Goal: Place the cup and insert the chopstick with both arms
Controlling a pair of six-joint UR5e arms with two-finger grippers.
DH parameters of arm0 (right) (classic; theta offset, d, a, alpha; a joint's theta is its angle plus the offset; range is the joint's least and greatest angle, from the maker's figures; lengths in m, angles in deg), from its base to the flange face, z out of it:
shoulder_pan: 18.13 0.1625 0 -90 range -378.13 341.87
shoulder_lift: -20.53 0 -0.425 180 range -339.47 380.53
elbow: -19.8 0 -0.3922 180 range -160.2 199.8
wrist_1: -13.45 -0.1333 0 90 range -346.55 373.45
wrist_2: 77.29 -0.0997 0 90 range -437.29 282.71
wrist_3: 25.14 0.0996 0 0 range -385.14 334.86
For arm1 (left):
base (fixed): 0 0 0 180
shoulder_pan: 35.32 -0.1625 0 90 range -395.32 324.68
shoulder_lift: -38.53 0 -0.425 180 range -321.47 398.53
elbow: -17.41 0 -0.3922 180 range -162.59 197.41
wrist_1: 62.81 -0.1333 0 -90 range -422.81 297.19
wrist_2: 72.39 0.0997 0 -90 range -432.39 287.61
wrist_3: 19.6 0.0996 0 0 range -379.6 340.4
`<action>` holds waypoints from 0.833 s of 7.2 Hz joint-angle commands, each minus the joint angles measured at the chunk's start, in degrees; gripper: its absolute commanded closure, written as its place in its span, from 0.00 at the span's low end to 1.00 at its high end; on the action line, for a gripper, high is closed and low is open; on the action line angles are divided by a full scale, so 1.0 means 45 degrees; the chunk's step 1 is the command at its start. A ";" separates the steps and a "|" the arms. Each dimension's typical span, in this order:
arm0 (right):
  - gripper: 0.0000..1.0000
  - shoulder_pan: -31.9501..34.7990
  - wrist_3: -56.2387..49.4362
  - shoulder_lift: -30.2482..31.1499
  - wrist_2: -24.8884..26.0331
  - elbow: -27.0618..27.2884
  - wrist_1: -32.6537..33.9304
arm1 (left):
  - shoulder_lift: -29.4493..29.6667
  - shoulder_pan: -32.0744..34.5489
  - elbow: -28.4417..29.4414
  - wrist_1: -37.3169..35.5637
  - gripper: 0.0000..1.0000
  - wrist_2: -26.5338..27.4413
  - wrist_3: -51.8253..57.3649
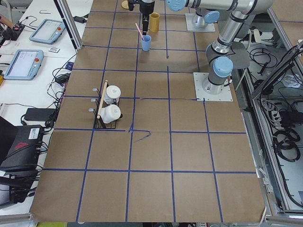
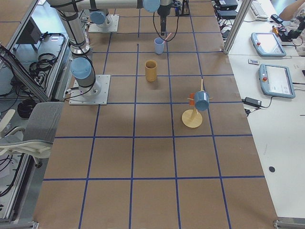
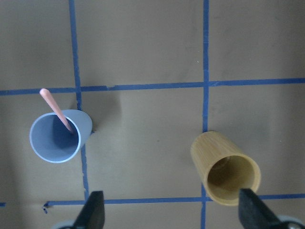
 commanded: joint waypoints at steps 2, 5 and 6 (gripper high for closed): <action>0.00 -0.1193 -0.0880 0.0404 -0.0015 0.0035 -0.0859 | 0.0000 -0.0003 -0.0028 -0.0004 0.00 0.0019 0.0001; 0.00 -0.1212 -0.0744 0.0444 0.0004 0.0035 -0.0859 | 0.0000 -0.0023 -0.0009 -0.0004 0.00 0.0000 0.0001; 0.00 -0.1212 -0.0744 0.0444 0.0024 0.0055 -0.0859 | 0.0000 -0.0023 -0.0028 -0.0004 0.00 0.0019 0.0001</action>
